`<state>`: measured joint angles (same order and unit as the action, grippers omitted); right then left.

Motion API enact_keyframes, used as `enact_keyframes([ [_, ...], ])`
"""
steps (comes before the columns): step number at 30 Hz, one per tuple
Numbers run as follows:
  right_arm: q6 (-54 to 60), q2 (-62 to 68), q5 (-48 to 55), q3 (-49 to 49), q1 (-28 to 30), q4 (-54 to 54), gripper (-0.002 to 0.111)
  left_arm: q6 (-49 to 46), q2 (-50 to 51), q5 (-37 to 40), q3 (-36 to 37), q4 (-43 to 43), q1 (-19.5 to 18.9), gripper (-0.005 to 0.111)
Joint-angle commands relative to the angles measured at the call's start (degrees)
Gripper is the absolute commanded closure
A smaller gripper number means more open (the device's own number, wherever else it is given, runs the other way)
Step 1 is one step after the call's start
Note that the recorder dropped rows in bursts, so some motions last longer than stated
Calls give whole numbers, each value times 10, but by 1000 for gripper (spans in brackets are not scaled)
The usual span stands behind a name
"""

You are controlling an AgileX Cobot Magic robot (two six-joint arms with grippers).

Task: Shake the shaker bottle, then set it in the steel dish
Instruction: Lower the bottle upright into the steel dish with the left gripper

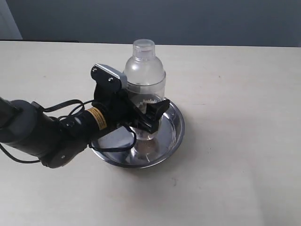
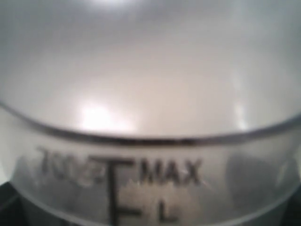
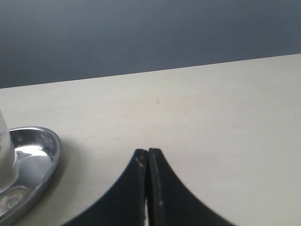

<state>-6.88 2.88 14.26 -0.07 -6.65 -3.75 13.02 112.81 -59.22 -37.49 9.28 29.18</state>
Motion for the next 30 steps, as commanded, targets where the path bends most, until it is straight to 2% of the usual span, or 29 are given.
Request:
enact_keyframes([
  [1, 2, 2, -8, 1, -2, 2, 109, -3, 34, -48, -2, -8, 1, 106],
  [6, 2, 2, -8, 1, -2, 2, 109, -3, 38, -25, -2, -6, 1, 106],
  [22, 2, 2, -8, 1, -2, 2, 109, 29, 38, -18, -2, 18, 1, 106],
  [26, 2, 2, -8, 1, -2, 2, 109, 29, 38, -12, -2, -10, -1, 105],
  [28, 2, 2, -6, 1, -2, 2, 109, 27, 38, -8, -2, 12, -5, 102],
  [30, 2, 2, -6, 1, -2, 2, 109, 27, 38, -13, -2, 30, -6, 93],
])
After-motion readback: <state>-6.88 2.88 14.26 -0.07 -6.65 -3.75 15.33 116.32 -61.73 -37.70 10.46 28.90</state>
